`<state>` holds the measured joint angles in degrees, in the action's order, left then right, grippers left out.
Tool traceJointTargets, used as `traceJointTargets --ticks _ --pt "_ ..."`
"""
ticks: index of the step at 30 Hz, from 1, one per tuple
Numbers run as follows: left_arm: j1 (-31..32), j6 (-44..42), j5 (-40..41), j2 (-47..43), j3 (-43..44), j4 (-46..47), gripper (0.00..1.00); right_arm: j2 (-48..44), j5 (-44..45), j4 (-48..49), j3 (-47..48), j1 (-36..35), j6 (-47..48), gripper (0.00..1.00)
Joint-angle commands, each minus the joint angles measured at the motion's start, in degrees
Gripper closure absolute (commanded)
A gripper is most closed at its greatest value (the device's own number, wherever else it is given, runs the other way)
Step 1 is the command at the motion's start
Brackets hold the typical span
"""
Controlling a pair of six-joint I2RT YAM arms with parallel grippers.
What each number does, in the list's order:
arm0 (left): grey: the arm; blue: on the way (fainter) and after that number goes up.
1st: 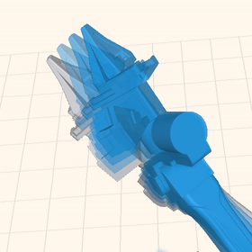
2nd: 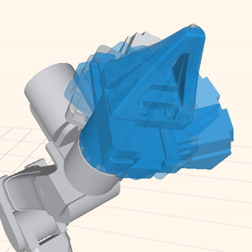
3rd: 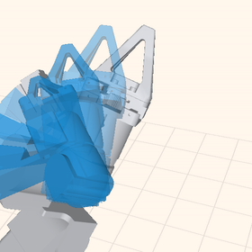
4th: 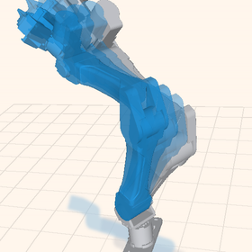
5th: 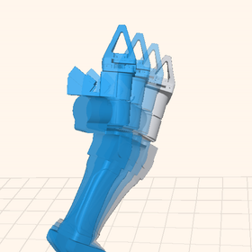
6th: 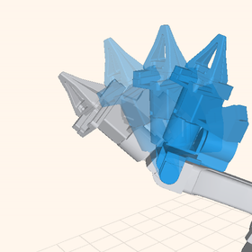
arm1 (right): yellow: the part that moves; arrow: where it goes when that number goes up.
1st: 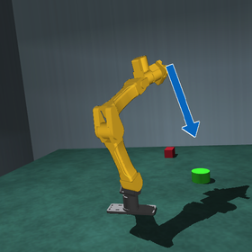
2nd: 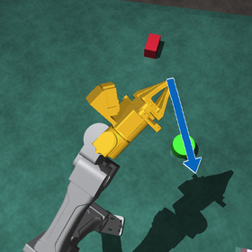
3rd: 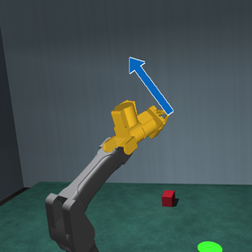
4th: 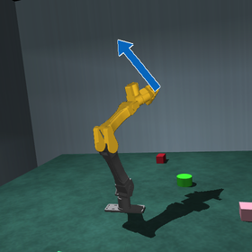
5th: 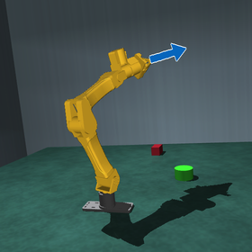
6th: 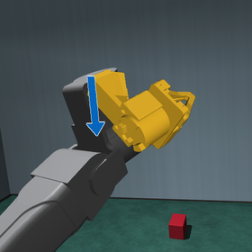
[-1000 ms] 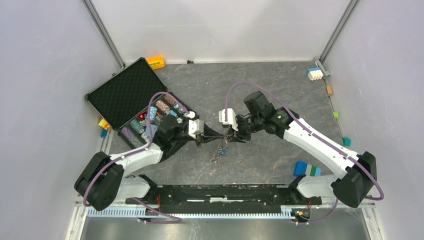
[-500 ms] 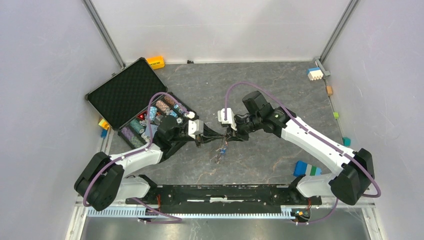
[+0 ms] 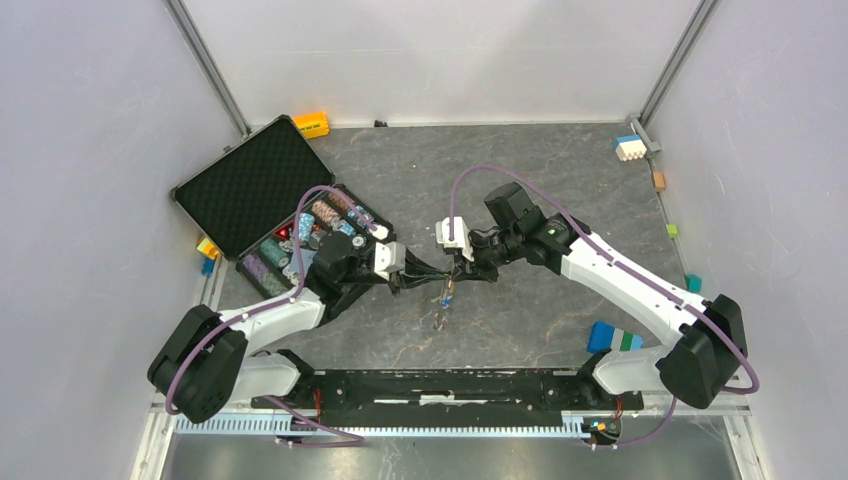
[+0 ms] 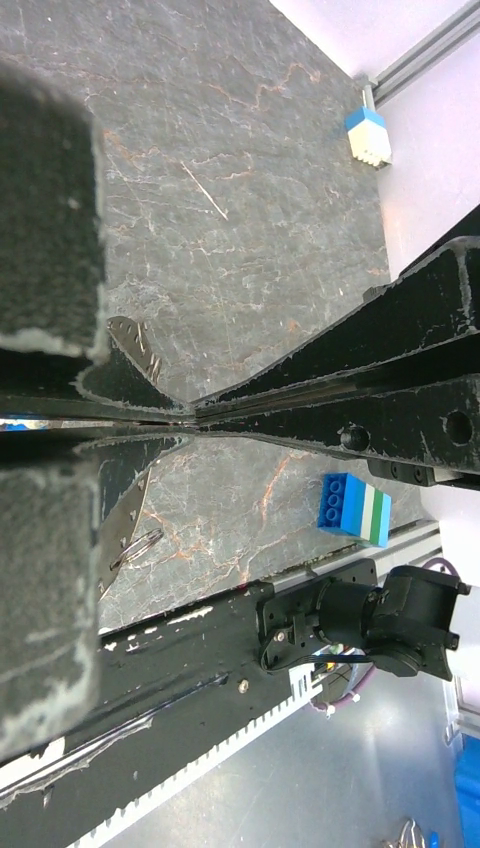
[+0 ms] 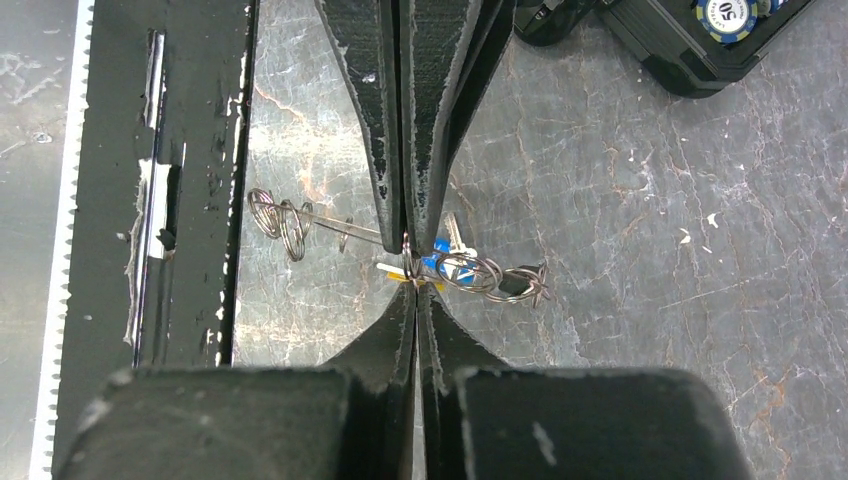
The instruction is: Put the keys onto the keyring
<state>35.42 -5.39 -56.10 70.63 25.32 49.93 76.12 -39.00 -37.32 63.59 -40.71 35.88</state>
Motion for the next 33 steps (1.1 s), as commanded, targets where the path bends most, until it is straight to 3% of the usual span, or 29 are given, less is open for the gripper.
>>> traceJointTargets --ticks 1,33 --pt "0.0 1.0 -2.2 -1.2 -0.1 4.9 0.98 0.5 -1.4 1.6 0.0 0.3 0.2 0.98" --pt "0.0 4.9 -4.1 -0.1 -1.6 12.4 0.98 3.2 -5.5 2.2 0.8 0.3 -0.4 1.0"
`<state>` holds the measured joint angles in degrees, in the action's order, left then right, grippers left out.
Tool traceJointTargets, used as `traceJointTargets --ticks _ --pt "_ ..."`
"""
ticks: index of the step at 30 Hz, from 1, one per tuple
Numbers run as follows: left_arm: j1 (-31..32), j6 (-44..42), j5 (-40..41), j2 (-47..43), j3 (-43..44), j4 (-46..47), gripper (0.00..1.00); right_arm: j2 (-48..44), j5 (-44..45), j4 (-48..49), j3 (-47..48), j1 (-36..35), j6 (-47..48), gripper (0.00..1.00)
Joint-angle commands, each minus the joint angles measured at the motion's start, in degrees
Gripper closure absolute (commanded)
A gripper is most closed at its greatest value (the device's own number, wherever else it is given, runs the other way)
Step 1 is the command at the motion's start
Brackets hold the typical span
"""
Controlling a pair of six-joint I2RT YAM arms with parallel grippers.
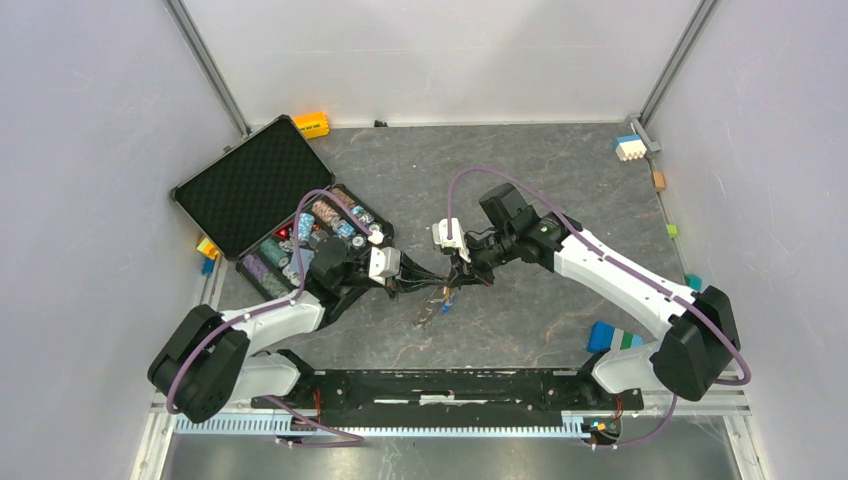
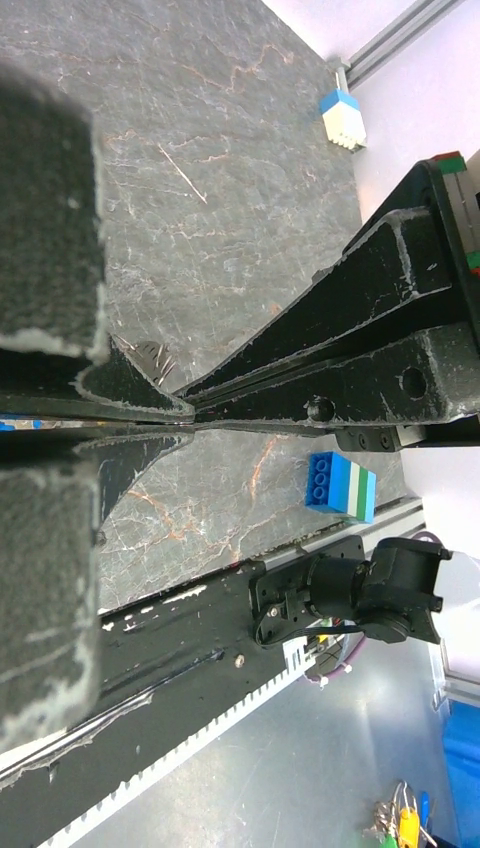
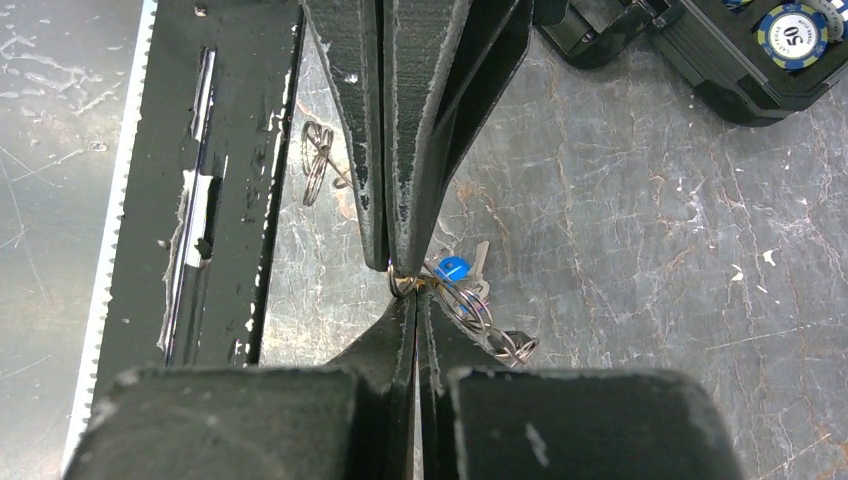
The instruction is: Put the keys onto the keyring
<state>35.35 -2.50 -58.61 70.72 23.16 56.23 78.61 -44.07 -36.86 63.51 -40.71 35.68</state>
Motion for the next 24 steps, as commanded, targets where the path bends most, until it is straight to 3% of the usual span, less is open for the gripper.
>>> traceJointTargets --ticks 1,24 --pt "0.1 2.0 -1.6 -0.2 0.6 6.2 0.98 0.7 -0.6 1.8 1.0 0.3 -0.2 1.0" --pt "0.1 2.0 -2.3 0.4 0.5 7.0 0.98 2.5 -2.8 2.5 3.0 0.2 -1.4 1.0"
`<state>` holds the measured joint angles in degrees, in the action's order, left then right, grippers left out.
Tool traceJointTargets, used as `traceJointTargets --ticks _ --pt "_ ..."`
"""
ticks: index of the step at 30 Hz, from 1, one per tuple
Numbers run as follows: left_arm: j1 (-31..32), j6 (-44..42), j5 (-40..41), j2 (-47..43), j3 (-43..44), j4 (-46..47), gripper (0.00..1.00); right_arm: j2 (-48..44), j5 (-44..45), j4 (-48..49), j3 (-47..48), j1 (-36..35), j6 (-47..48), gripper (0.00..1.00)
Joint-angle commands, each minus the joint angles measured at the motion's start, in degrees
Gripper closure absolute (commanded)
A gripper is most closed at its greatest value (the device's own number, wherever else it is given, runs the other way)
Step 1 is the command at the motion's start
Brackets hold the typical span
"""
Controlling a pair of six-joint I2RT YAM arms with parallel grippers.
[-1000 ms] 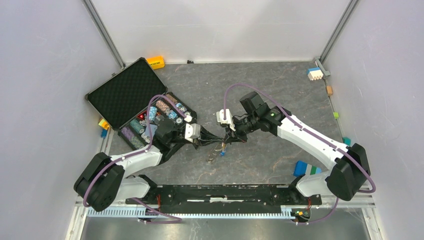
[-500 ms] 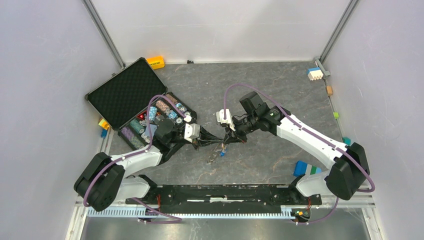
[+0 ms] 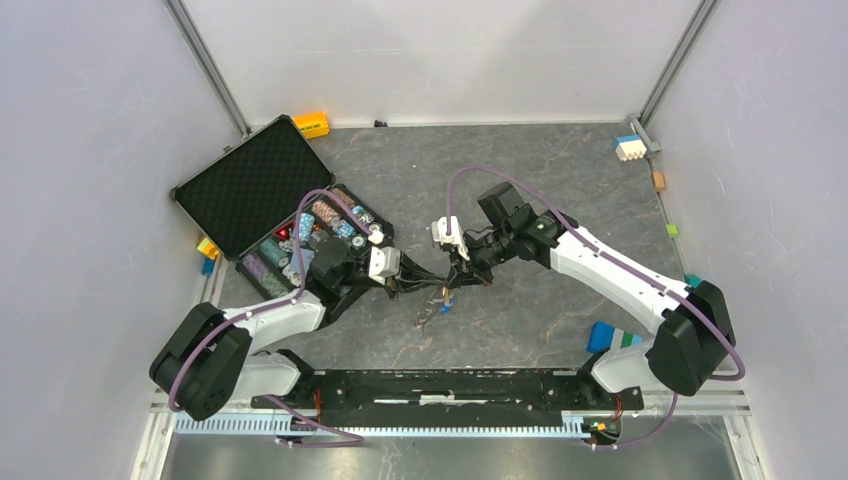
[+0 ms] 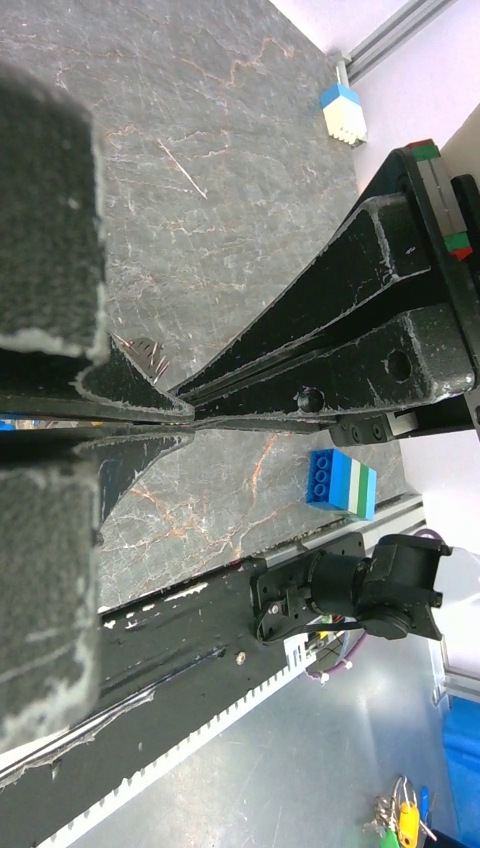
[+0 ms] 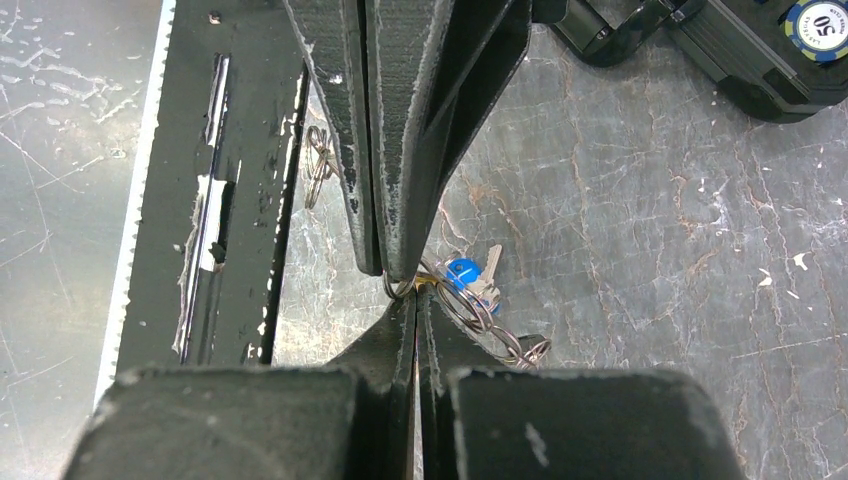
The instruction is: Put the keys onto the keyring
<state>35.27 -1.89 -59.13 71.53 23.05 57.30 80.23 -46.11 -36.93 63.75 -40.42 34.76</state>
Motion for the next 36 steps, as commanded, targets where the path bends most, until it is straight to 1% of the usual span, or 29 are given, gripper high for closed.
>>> traceJointTargets --ticks 1,20,23,26,28,36 --pt "0.2 1.4 -1.9 -0.4 0.7 5.9 0.98 1.0 -0.9 2.6 2.9 0.0 -0.4 1.0" --pt "0.2 1.4 -2.0 -0.3 0.5 6.9 0.98 0.7 -1.5 2.8 1.9 -0.2 0.0 0.99" --pt "0.2 1.4 -2.1 -0.5 0.3 6.9 0.98 0.5 -1.2 2.5 1.9 -0.3 0.4 0.93" --pt "0.2 1.4 -2.1 -0.6 0.2 6.7 0.98 -0.4 -0.3 1.9 1.5 -0.2 1.2 0.84" --pt "0.2 1.4 -2.1 -0.6 0.2 6.6 0.98 -1.5 0.3 1.9 1.0 -0.3 1.4 0.81" --pt "0.2 1.4 -2.1 -0.7 0.2 6.9 0.98 -5.0 0.7 0.9 0.1 -0.1 3.3 0.82"
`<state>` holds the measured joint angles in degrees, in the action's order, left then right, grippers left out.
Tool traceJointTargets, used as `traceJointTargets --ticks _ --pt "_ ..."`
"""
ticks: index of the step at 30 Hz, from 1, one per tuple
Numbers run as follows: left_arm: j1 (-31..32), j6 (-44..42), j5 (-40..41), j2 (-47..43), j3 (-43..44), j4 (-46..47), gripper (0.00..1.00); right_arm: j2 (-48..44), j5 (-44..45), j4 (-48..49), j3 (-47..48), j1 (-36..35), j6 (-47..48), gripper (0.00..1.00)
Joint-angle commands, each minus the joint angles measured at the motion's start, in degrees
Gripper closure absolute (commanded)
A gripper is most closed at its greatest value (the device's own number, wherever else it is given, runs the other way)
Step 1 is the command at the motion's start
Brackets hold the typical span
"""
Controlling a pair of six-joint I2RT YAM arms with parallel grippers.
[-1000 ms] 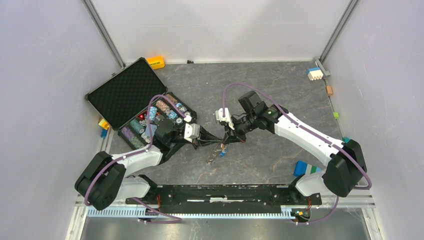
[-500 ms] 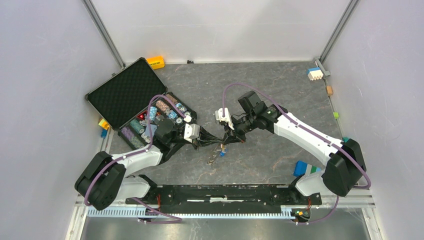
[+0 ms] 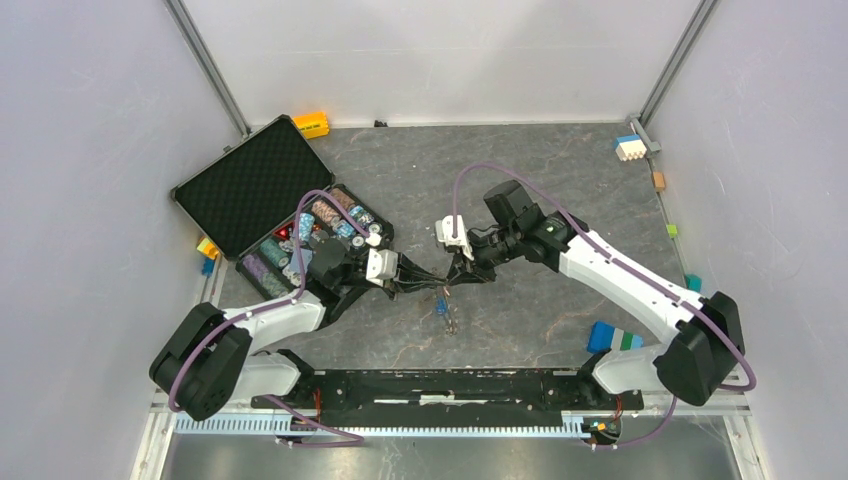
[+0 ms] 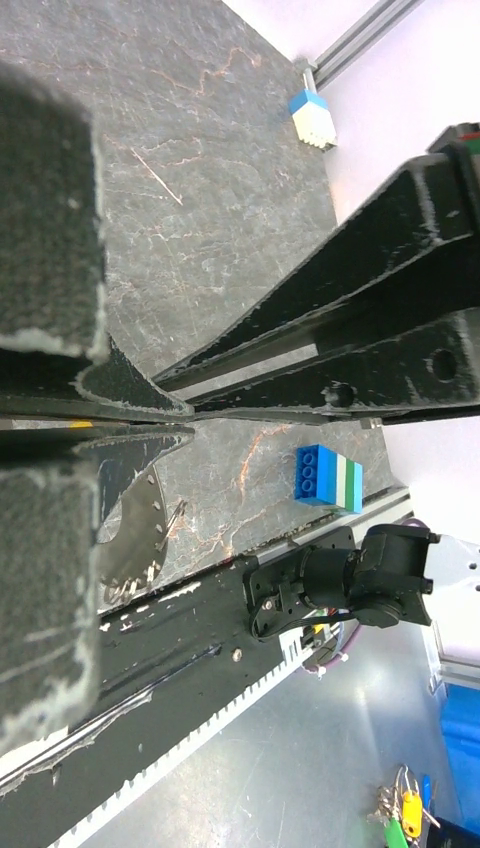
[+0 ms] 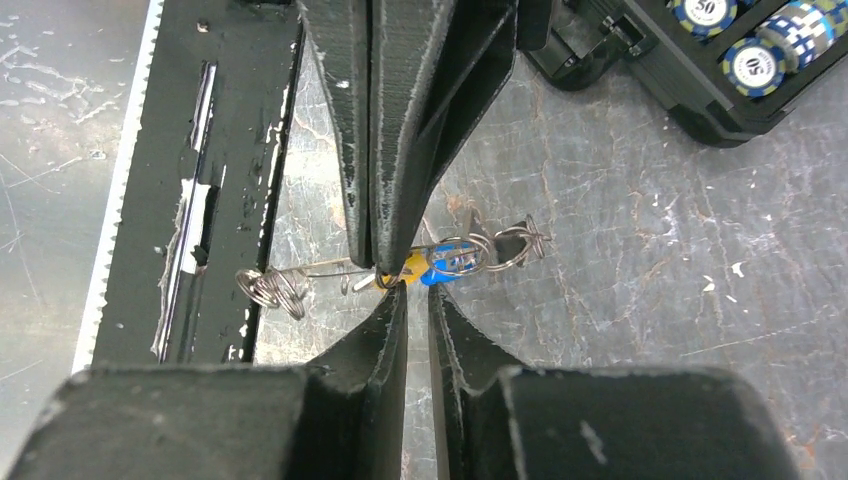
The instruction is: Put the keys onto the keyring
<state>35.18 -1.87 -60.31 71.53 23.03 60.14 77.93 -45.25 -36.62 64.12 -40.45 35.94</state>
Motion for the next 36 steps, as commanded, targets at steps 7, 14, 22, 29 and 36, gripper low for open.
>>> traceJointTargets --ticks 7,14,22,29,36 --pt "0.1 5.2 0.6 -0.6 0.0 7.3 0.98 -5.4 -4.2 -0.5 -2.2 -0.1 5.6 0.75" --pt "-0.1 8.4 1.6 0.5 0.0 10.5 0.98 -8.0 -4.4 4.4 -4.6 -0.1 3.5 0.74" --pt "-0.1 10.6 1.8 1.8 0.0 12.4 0.98 -9.6 -1.7 10.7 -6.6 -0.2 -0.2 0.73" --pt "-0.2 11.3 2.3 2.3 0.0 13.2 0.98 -9.9 -2.4 12.8 -7.7 -0.1 -1.6 0.74" --pt "-0.2 12.9 2.8 3.2 -0.1 14.8 0.98 -9.9 -2.3 14.0 -8.6 -0.1 -2.4 0.78"
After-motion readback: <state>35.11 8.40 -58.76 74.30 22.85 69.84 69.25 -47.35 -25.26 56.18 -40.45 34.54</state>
